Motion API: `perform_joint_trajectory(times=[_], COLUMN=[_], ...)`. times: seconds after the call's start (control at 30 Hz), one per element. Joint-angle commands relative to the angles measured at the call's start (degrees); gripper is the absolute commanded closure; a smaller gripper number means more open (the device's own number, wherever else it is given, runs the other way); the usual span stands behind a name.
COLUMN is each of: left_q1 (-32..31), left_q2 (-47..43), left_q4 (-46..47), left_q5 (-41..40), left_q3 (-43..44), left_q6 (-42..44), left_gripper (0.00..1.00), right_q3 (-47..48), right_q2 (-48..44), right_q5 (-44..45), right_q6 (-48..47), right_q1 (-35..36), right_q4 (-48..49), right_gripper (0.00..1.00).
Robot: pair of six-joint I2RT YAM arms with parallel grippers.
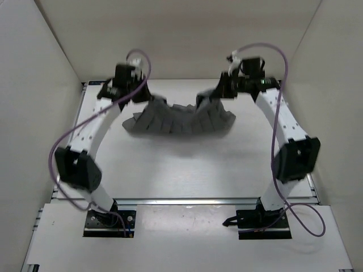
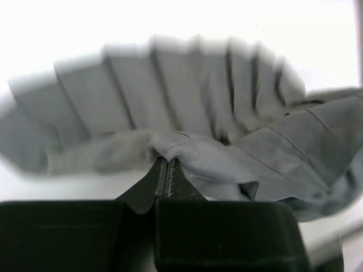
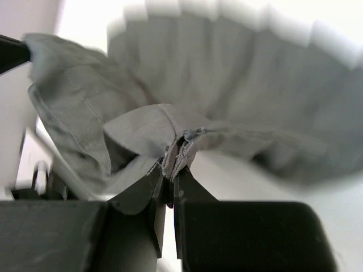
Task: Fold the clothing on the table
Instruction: Flatten the skirt out
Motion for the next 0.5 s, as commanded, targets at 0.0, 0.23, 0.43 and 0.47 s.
perform_joint_trajectory(times=[0.0,0.23,0.43,0.47], left_q1=[3.65,6.21,4.01,3.57], left_q2=[13.14,5.39,-6.77,-8.87], left_q4=[-11.93,-2.67,7.37,8.34], left_q5=[-3.7,-2.37,-1.33,-1.33], left_q3=[35.49,29.59,-3.85,-10.76], left_q6=[7.33,5.22,2.59,1.8], left_gripper=[1.0,1.0,1.0,1.0], right_q3=[40.8,25.91,-3.64,-9.59], right_q2=[15.99,5.88,-4.66,-5.81], right_q5=[0.1,-4.48,-4.04,-3.6], right_q6=[-4.11,-1.29,-1.48,-1.04], right_q1=[-1.59,-5.55,-4.93,-4.24], right_q4=[-8.44,4.17,14.28,16.12], right_gripper=[1.0,1.0,1.0,1.0])
